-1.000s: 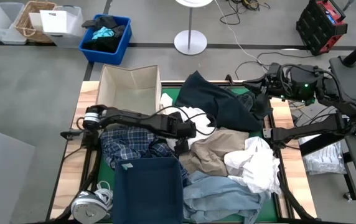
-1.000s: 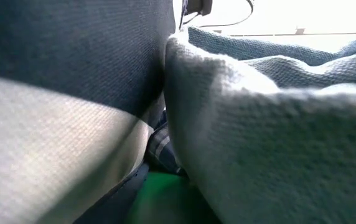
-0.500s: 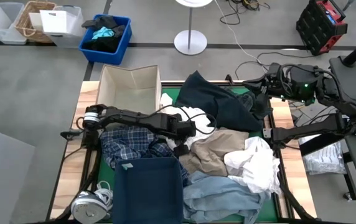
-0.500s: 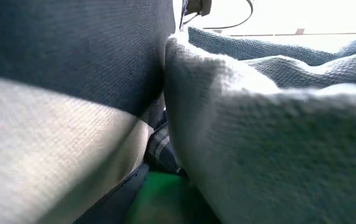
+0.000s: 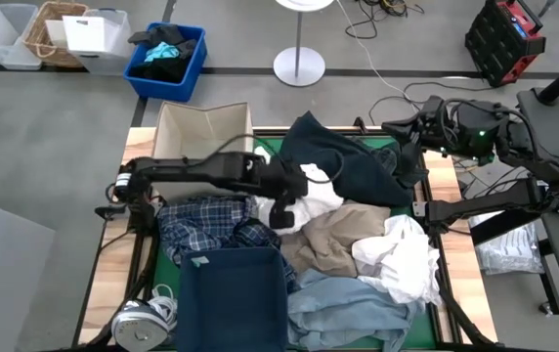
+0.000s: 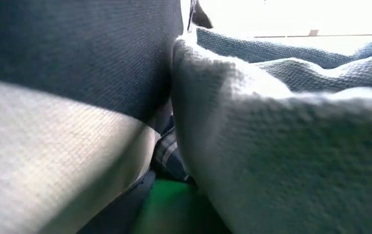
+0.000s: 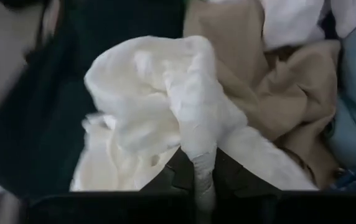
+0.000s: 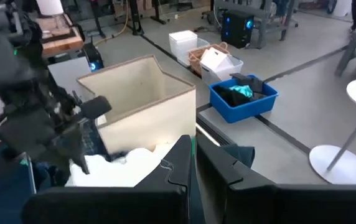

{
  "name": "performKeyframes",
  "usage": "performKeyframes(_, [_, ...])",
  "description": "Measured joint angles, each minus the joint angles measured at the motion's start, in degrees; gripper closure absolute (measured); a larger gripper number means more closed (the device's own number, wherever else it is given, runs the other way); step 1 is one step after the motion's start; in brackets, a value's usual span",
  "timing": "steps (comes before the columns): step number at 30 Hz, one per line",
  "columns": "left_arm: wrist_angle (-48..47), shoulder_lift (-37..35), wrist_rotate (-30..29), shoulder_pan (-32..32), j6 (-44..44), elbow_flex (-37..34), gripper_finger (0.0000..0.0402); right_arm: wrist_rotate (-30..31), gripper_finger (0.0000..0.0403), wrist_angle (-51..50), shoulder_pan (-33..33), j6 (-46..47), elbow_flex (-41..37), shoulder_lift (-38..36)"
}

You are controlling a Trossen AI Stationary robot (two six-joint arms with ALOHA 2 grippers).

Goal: Sort clothes
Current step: Put the white dress into the white laundry organizer

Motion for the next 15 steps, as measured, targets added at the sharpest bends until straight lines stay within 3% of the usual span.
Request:
performKeyframes(11, [-5.50,-0.15,-0.16,2.64,-0.07,24.31,0.0401,0.47,0.0390,0.53,0.00,-0.10,0.00,0.00])
performKeyframes(15, [7.77,-8.20,-0.27,3.32,-0.68,18.23,0.0401,0.94,0.0390,0.90,0.00,-0.06,0.00,0.00])
